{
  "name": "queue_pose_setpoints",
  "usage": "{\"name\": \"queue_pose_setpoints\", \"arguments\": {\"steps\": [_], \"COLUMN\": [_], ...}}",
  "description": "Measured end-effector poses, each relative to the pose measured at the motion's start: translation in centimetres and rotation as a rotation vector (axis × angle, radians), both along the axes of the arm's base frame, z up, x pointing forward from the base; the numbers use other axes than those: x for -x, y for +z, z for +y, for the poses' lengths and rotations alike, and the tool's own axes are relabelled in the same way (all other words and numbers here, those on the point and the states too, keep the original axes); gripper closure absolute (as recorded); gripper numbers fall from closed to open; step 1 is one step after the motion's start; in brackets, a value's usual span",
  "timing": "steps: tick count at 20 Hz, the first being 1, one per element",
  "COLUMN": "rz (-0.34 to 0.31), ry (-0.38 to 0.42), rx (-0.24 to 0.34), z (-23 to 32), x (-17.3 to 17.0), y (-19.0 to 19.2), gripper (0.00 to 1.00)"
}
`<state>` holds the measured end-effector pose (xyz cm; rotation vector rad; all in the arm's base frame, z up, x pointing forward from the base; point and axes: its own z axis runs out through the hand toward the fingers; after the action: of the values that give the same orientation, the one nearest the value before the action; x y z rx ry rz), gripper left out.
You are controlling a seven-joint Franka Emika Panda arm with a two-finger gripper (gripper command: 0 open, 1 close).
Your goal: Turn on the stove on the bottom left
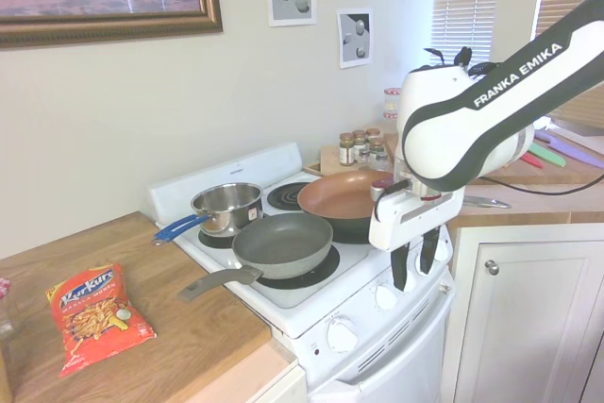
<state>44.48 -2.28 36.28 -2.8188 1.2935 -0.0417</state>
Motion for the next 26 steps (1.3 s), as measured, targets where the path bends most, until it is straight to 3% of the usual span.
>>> {"name": "queue_pose_setpoints", "arguments": {"steps": [16, 26], "rz": [-0.006, 0.004], "ry": [0.001, -0.013], "rx": [0.005, 0.006], "z": [0.0, -0.8], "x": [-0.1, -0.4], "y": [0.0, -2.8], "gripper": [1.0, 1.0]}}
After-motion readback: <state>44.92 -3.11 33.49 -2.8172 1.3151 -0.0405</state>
